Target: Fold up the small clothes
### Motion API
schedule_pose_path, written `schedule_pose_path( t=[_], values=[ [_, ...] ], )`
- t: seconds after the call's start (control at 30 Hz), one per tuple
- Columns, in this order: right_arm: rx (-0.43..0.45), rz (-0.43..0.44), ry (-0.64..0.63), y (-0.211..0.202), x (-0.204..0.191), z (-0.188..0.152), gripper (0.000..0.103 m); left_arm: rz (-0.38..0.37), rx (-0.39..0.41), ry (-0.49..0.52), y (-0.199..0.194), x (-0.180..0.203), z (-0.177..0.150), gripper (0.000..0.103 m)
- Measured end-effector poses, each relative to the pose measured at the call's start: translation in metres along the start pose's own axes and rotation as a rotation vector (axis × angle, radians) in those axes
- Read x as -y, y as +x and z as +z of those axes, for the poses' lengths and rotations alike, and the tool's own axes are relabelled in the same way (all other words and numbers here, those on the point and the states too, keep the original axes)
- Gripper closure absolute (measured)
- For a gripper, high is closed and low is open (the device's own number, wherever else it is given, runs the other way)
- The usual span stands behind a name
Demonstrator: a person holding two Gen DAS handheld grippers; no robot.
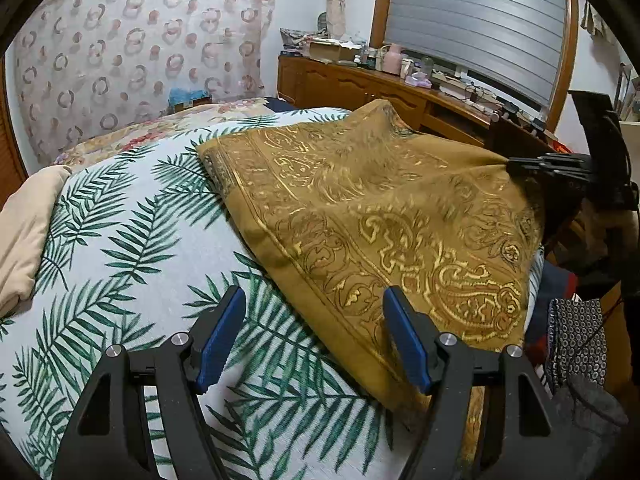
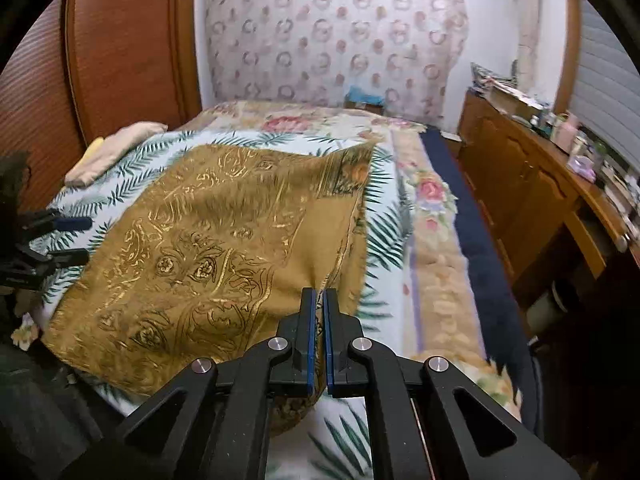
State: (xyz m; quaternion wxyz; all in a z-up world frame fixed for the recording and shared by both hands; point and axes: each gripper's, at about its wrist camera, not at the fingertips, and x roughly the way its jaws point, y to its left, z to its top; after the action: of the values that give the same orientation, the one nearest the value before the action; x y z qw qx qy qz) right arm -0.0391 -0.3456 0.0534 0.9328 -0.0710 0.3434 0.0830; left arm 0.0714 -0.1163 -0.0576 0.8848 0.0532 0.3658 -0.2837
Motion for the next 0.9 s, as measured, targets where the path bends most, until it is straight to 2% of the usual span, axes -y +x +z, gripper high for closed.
schedule_pose_path(
  t=[0.17,0.33,0.4,0.47,0.57,0.63,0.77,0.8,0.83,0.9],
  values=[
    [-0.024,-0.013,0.009,-0.004,0.000,-0.009,0.100,-0.005,-0.024,0.022,0.005,0.009,-0.004,0.031],
    [-0.014,-0.042,0.011,0.009,-0.022,0.004,0.099,-0.007,-0.044,0.022,0.005,0.011,-0.008,0.031],
    [-0.008,-0.055,0.003,0.022,-0.036,0.005,0.093,-0.007,-0.045,0.024,0.005,0.012,-0.008,0.031],
    [-0.003,-0.074,-0.007,0.023,-0.041,0.001,0.092,-0.006,-0.047,0.026,0.005,0.013,-0.008,0.031],
    [-0.004,-0.080,-0.013,0.024,-0.045,0.002,0.077,-0.007,-0.052,0.025,0.005,0.013,-0.009,0.031],
    [0.010,-0.077,-0.018,0.023,-0.050,0.003,0.052,-0.009,-0.055,0.025,0.006,0.014,-0.010,0.031],
    [0.016,-0.020,-0.013,0.024,-0.059,0.000,0.051,-0.025,-0.066,0.030,0.002,0.018,-0.014,0.031],
    [0.016,-0.011,-0.018,0.024,-0.064,-0.001,0.051,-0.040,-0.069,0.030,0.001,0.019,-0.015,0.035],
    [0.015,0.003,-0.021,0.024,-0.067,-0.002,0.051,-0.055,-0.075,0.030,0.000,0.020,-0.016,0.044],
    [0.011,0.030,-0.029,0.025,-0.075,-0.004,0.051,-0.087,-0.098,0.030,-0.002,0.024,-0.020,0.051]
  ],
)
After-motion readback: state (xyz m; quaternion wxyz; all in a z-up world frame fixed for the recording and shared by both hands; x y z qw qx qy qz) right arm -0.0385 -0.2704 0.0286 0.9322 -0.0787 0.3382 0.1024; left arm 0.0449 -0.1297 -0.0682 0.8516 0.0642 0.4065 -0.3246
